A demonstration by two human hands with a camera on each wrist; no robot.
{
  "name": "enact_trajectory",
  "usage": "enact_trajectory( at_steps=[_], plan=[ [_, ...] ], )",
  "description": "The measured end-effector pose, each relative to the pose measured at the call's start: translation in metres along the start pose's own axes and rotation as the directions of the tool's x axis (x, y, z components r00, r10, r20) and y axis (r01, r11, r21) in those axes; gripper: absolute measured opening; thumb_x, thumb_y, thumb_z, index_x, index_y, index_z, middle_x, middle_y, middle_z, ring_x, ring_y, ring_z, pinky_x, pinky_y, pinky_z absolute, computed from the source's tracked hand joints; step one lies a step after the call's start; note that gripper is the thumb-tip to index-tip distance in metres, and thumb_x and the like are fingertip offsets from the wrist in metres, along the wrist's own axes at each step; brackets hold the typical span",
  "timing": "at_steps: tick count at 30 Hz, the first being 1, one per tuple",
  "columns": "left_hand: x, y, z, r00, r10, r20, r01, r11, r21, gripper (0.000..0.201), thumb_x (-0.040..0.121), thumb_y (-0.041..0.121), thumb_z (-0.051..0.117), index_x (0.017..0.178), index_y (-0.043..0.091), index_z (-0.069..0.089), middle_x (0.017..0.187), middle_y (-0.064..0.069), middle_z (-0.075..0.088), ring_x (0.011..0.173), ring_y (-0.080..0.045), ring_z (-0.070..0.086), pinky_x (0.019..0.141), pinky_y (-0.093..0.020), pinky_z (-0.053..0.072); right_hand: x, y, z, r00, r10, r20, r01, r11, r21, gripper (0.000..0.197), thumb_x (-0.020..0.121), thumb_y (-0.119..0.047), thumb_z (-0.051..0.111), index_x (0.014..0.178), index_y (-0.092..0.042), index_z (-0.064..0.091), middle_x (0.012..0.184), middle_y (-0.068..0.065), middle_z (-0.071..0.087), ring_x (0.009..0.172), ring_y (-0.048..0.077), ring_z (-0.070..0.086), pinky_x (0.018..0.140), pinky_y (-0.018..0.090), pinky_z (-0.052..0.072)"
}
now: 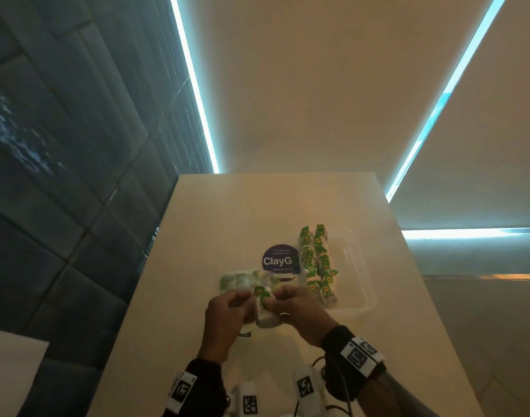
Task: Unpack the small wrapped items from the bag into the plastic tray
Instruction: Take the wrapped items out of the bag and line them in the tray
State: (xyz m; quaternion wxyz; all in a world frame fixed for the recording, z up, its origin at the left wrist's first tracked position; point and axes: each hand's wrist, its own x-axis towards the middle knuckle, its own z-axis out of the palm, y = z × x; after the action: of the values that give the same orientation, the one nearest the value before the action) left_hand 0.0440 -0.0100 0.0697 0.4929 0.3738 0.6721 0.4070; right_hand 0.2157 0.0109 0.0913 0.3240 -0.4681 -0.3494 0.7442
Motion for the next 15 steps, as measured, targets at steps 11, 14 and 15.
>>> enact_trajectory(
  at_steps=[11,14,15],
  plan=[
    [-0.015,0.025,0.014,0.991,0.015,0.13,-0.002,0.995,-0.097,0.011,0.093,0.015,0.063,0.094,0.012,0.073,0.096,-0.015,0.074,0.084,-0.028,0.073,0.074,-0.043,0.061,0.003,0.006,-0.006,0.974,-0.125,-0.189,0.125,0.992,-0.008,0.03,0.084,-0.008,0.071,0.099,0.017,0.06,0.087,0.018,0.065,0.071,0.024,0.061,0.056,0.029,0.048],
    [-0.024,0.033,0.019,0.965,-0.039,0.259,0.063,0.995,-0.083,0.018,0.092,0.028,0.064,0.104,0.014,0.068,0.096,-0.01,0.075,0.082,-0.027,0.074,0.066,-0.04,0.062,0.004,0.007,-0.005,0.946,-0.196,-0.258,0.181,0.98,-0.08,0.026,0.083,-0.009,0.073,0.092,0.012,0.063,0.079,0.015,0.064,0.061,0.017,0.055,0.051,0.026,0.043],
    [-0.026,0.035,0.021,0.958,-0.039,0.284,0.057,0.997,-0.058,0.018,0.091,0.026,0.066,0.105,0.015,0.067,0.096,-0.01,0.075,0.081,-0.028,0.074,0.064,-0.038,0.061,0.004,0.007,-0.004,0.938,-0.214,-0.274,0.193,0.976,-0.1,0.024,0.083,-0.009,0.073,0.092,0.011,0.063,0.076,0.013,0.064,0.057,0.013,0.055,0.05,0.025,0.043]
  ],
)
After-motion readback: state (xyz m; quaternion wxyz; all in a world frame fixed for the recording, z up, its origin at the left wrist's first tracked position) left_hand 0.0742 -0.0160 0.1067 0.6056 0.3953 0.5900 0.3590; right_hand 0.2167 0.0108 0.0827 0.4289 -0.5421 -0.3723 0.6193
